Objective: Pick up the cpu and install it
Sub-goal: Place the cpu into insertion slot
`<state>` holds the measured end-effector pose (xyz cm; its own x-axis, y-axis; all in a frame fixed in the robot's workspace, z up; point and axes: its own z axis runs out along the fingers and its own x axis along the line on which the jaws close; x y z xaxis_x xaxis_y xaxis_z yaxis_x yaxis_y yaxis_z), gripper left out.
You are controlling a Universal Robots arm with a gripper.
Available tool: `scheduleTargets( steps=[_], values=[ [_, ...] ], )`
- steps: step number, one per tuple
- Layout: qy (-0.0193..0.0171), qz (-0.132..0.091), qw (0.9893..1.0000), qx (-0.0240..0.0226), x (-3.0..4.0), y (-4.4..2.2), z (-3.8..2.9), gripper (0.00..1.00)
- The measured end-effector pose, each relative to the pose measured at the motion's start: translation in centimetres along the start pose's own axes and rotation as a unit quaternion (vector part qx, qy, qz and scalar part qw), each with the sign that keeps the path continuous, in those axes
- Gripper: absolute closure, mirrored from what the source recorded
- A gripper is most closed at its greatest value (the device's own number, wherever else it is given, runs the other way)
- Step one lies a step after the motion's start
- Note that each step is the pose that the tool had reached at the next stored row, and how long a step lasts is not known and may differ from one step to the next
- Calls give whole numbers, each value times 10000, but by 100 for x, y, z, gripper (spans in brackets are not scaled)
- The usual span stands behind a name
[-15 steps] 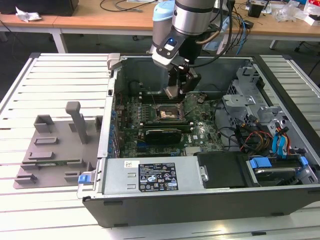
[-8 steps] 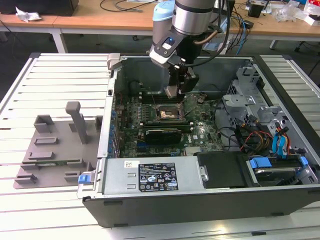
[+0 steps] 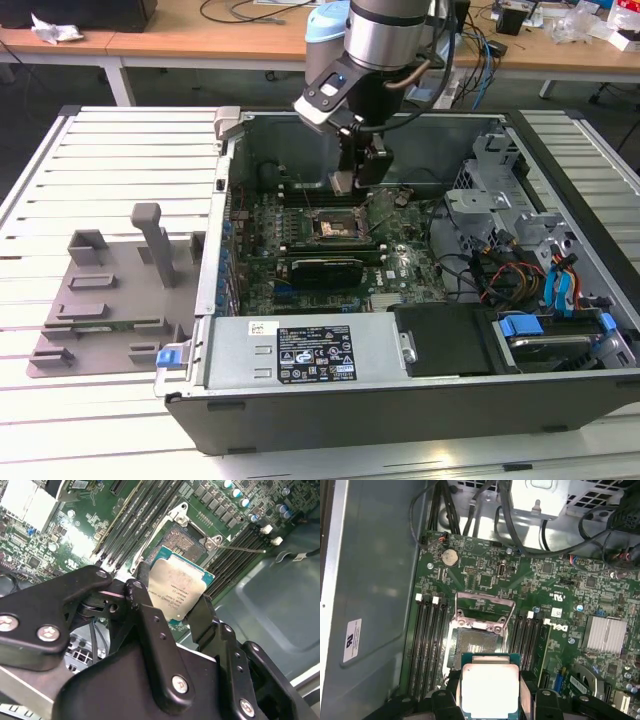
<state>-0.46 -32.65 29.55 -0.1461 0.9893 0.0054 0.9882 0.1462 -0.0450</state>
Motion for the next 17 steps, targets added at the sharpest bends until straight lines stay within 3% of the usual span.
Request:
scheduleTargets(
  steps=[6,17],
  values=[
    [14,427,9991,-1,0,0,2,45],
    [15,461,9989,-1,0,1,33,45]
  ],
)
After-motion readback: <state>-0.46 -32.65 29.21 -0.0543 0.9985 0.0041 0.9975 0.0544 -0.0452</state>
